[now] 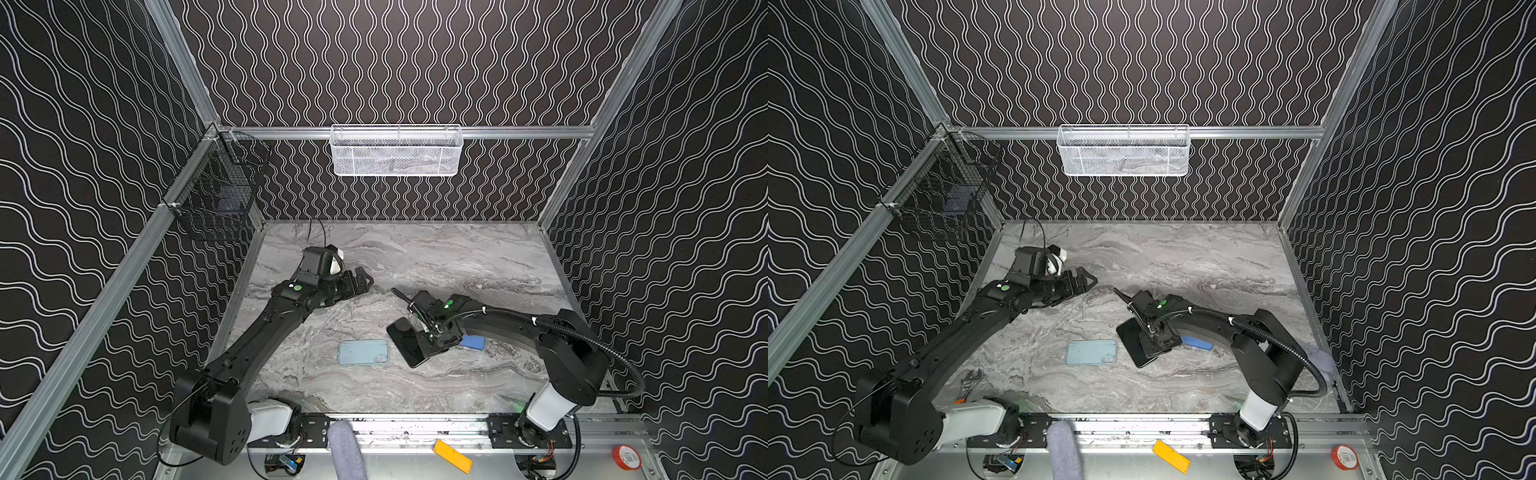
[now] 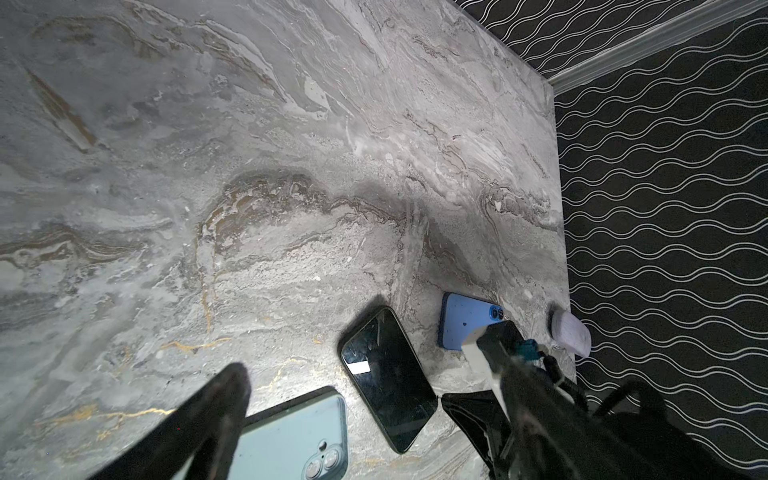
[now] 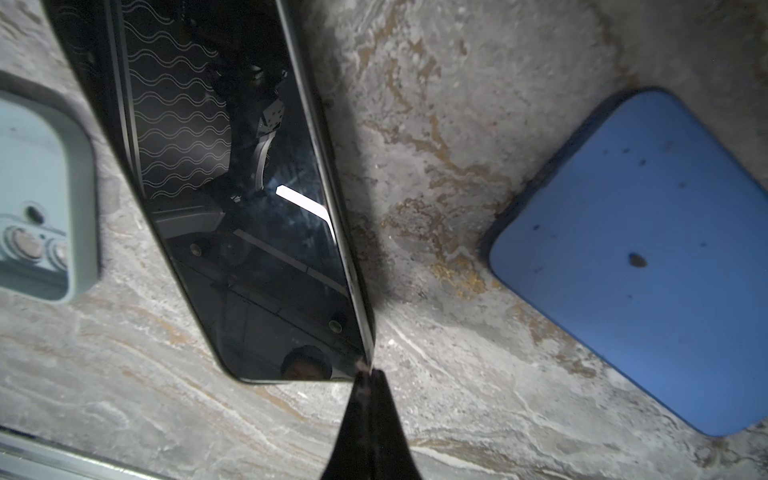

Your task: Put the phone into the phone case

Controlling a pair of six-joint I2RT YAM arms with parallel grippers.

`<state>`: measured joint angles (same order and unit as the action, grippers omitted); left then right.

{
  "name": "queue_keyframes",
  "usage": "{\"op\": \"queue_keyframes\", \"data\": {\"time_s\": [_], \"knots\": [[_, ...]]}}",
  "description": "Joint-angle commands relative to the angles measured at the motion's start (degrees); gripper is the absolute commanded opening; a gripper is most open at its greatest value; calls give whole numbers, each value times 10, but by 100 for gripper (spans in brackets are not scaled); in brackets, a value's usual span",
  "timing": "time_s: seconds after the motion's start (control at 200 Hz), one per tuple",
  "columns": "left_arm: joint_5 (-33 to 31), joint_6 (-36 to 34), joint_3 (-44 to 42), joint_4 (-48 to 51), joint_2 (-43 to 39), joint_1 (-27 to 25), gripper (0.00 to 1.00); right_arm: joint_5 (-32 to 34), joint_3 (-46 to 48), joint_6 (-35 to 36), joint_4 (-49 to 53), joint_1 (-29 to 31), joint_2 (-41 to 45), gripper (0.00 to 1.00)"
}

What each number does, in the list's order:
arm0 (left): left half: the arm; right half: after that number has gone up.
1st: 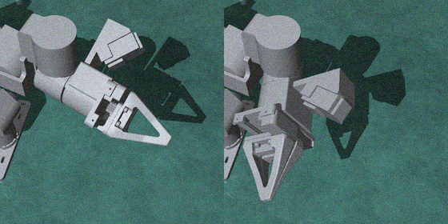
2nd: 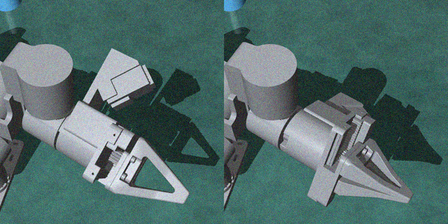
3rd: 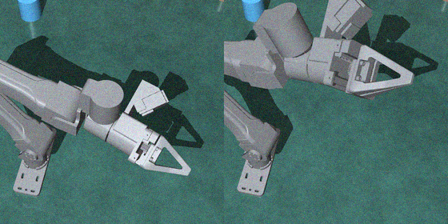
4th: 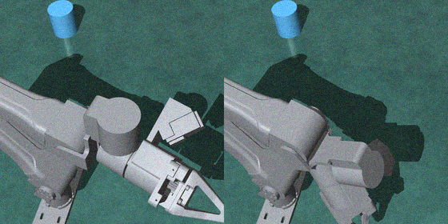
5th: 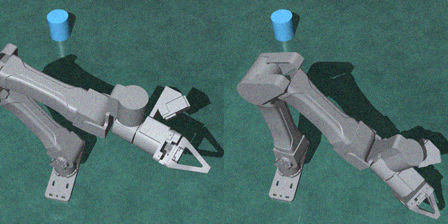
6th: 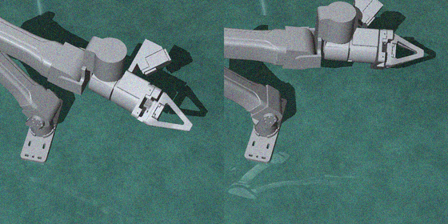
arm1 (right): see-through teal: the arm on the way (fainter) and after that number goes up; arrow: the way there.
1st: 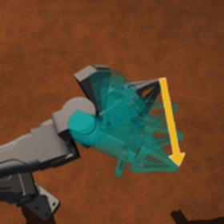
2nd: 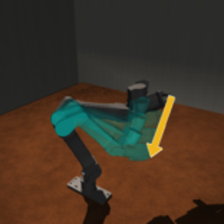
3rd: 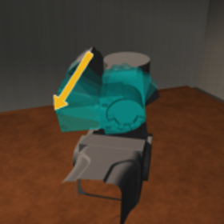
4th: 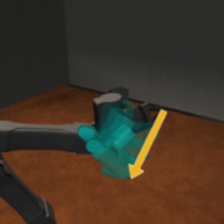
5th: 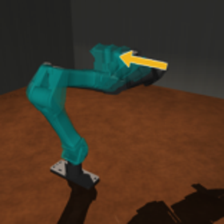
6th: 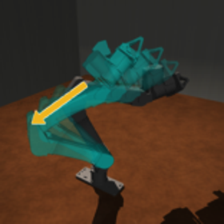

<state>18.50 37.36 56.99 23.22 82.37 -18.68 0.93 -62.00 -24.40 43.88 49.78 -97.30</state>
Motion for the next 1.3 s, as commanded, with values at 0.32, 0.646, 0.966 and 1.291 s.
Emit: {"op": "queue_keyframes", "data": {"time_s": [0.32,0.646,0.966,1.291], "knots": [[6,-7,7,-15,5,2,98,-13,4,-1,-6,5,-13,4],[2,-8,6,-14,4,2,98,-10,25,0,-17,5,-33,3],[2,-8,3,-18,3,6,98,34,33,-6,-3,8,-38,0],[9,-10,-2,-20,3,7,98,66,26,-8,18,9,-31,0]]}}
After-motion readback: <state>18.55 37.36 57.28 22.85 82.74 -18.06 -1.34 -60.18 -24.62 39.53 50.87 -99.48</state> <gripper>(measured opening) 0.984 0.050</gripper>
